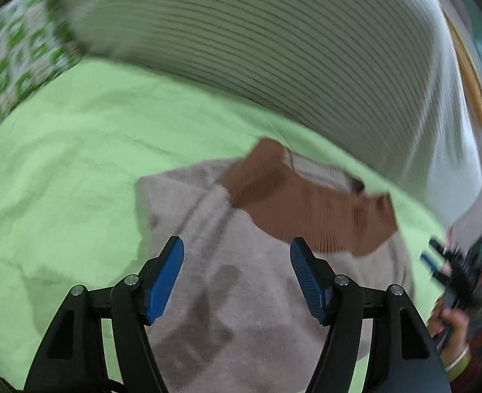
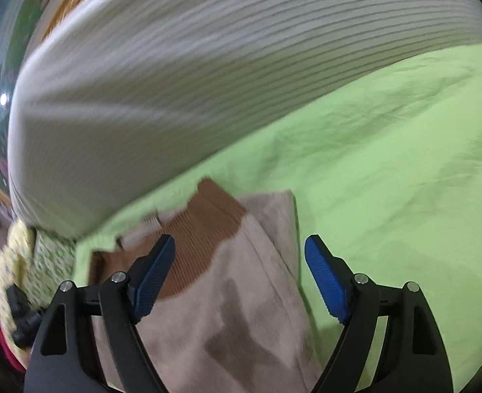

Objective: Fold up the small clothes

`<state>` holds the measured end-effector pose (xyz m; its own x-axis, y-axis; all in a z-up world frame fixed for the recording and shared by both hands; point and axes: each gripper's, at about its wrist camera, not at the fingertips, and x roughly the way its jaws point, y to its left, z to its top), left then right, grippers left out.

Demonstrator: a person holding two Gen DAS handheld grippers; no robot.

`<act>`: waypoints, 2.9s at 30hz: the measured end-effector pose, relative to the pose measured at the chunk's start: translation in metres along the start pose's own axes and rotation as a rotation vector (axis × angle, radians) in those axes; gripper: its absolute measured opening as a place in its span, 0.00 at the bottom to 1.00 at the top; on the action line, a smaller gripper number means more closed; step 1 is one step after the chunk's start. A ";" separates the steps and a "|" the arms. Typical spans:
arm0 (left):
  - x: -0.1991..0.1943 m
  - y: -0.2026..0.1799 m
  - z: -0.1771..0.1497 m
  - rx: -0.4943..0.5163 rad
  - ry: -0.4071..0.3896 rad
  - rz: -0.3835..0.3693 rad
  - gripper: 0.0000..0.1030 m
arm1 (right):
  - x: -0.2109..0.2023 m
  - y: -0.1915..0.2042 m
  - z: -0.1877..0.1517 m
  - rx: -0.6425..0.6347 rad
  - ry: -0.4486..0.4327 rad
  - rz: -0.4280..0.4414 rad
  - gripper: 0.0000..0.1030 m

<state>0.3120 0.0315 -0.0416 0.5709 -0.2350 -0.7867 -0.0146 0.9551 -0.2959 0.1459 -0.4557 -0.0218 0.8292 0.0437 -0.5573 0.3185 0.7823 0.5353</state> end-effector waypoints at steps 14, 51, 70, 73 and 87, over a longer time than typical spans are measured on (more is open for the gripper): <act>0.018 0.011 -0.050 0.266 0.124 0.258 0.70 | 0.029 0.012 -0.019 -0.319 0.139 -0.114 0.80; -0.059 0.029 -0.067 0.051 0.047 0.076 0.50 | -0.035 0.017 -0.036 -0.280 0.098 -0.053 0.40; 0.084 -0.015 -0.013 0.282 0.131 0.084 0.33 | 0.118 0.109 -0.049 -0.644 0.253 -0.060 0.36; 0.088 0.001 0.002 0.234 0.095 0.101 0.28 | 0.127 0.094 -0.027 -0.547 0.181 -0.157 0.36; 0.009 0.051 -0.017 0.016 -0.038 0.097 0.50 | 0.064 0.075 -0.023 -0.292 0.061 -0.095 0.35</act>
<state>0.3023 0.0746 -0.0732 0.5982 -0.1344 -0.7900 -0.0587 0.9758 -0.2105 0.2121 -0.3799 -0.0316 0.7697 -0.0080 -0.6384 0.2408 0.9297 0.2788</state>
